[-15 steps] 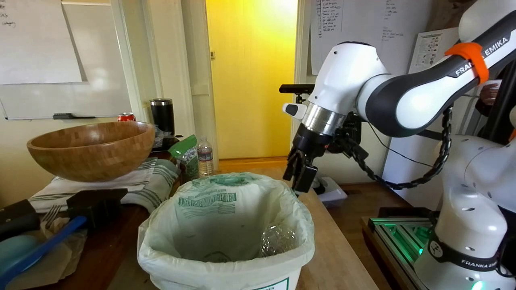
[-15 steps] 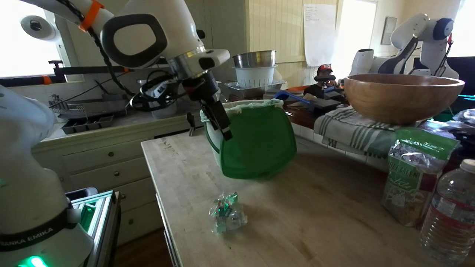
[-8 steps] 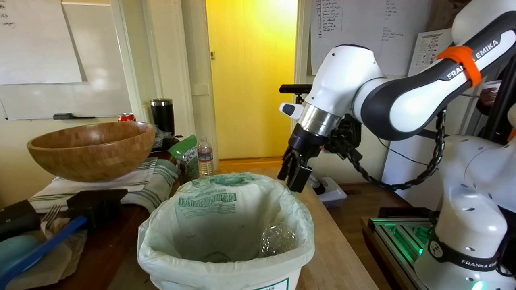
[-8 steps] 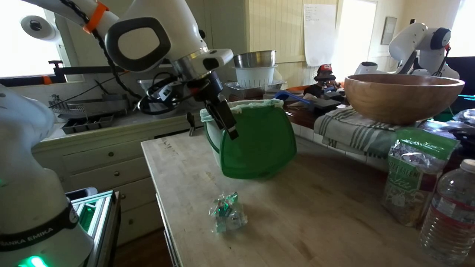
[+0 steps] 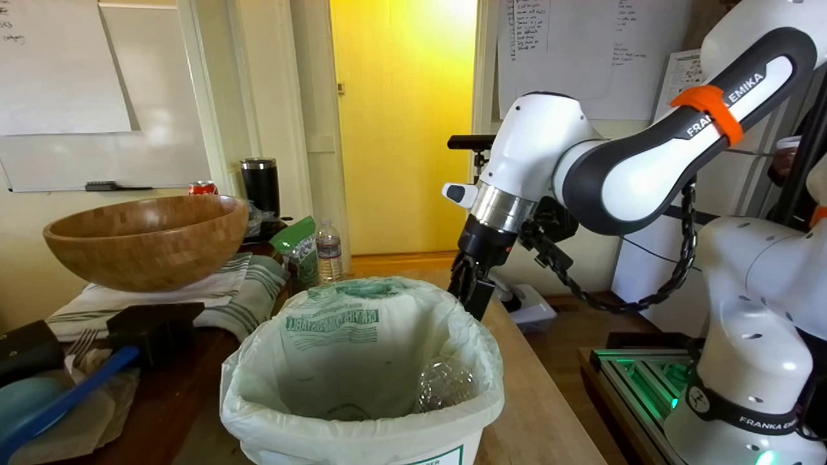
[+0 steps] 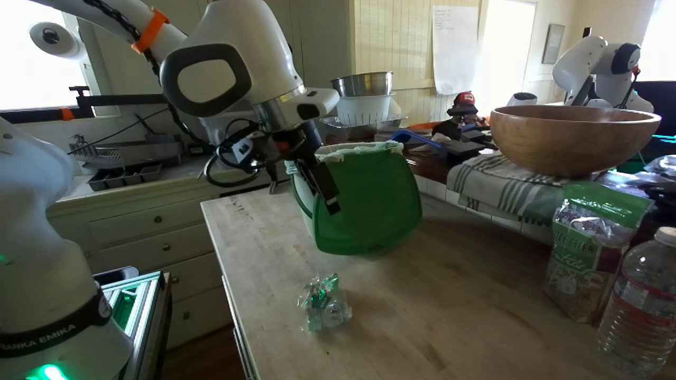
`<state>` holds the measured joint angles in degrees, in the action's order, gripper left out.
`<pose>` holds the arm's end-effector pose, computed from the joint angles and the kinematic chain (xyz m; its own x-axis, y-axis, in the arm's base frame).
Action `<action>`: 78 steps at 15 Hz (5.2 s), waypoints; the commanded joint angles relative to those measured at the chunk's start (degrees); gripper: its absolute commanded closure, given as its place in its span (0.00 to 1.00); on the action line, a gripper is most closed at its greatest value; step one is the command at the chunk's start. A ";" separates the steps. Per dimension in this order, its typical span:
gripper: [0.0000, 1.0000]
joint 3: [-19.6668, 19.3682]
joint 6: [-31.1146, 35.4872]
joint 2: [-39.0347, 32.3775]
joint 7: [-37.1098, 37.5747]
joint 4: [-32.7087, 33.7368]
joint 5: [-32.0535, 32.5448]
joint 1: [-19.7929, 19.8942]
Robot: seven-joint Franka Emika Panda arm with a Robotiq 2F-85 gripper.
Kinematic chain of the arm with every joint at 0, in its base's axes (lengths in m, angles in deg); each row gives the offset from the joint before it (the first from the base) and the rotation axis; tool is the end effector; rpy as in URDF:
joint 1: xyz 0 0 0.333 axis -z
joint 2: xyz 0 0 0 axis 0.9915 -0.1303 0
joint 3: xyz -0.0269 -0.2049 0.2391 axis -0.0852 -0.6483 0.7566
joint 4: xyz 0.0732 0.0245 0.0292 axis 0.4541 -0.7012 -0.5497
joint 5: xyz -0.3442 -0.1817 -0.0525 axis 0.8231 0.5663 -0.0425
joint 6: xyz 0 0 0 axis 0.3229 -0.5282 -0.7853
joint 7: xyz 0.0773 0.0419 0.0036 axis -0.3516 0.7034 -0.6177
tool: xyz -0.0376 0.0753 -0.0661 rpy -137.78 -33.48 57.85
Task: Close the lid of the bin
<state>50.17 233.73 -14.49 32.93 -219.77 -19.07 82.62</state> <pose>0.3930 -0.0476 0.3890 0.9385 0.0164 0.3450 0.0215 -0.9997 -0.0112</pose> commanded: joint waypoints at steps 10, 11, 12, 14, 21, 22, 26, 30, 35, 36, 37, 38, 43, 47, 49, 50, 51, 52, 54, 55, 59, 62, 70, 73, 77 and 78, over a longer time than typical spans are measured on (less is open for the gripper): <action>0.00 2.06 7.13 -4.24 4.92 0.11 2.93 6.17; 0.00 2.63 8.13 -4.37 5.89 0.11 3.70 7.19; 0.00 3.02 8.90 -4.36 6.64 0.15 4.41 8.04; 0.00 3.67 9.99 -4.23 7.84 0.18 5.30 9.43; 0.00 9.25 7.71 -4.19 13.84 0.51 13.52 16.61; 0.00 9.90 7.18 -4.95 14.49 0.47 15.16 17.54; 0.00 10.24 10.12 -8.09 17.82 0.19 18.49 19.52; 0.00 9.24 13.43 -11.33 22.66 0.20 16.16 19.53; 0.00 9.62 19.12 -14.58 32.49 0.15 14.49 20.57; 0.00 9.26 20.16 -15.01 33.80 0.15 13.63 20.16; 0.00 8.67 21.34 -15.36 34.45 0.15 12.48 19.35; 0.00 8.35 22.49 -15.61 35.39 0.17 11.23 18.78; 0.00 7.67 22.82 -13.95 35.69 0.38 6.95 16.50; 0.00 7.37 22.10 -14.31 36.53 0.58 5.75 16.65; 0.00 7.23 21.33 -15.30 37.12 0.56 5.04 16.82; 0.00 7.02 21.28 -15.76 37.24 0.46 4.45 16.57; 0.00 6.61 21.29 -16.11 37.07 0.32 3.43 16.00; 0.00 6.37 21.55 -16.46 37.00 0.22 2.60 15.71; 0.01 5.77 22.28 -17.18 36.87 0.15 0.22 14.83; 0.09 5.12 22.56 -17.50 36.30 0.15 -1.73 13.76; 0.48 3.61 24.35 -18.16 34.75 0.22 -10.11 10.57; 0.67 2.92 25.88 -17.79 34.11 0.34 -14.59 8.51; 0.89 -2.17 37.09 -18.51 34.79 0.60 -18.65 1.43; 0.81 -4.47 41.56 -18.68 36.61 0.37 -17.21 -1.26; 0.45 -7.48 39.47 -19.36 36.12 0.28 -15.28 -3.15; 0.39 -7.91 38.76 -19.78 35.63 0.24 -15.01 -3.16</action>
<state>44.37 273.41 -33.00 68.46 -219.53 -35.43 80.82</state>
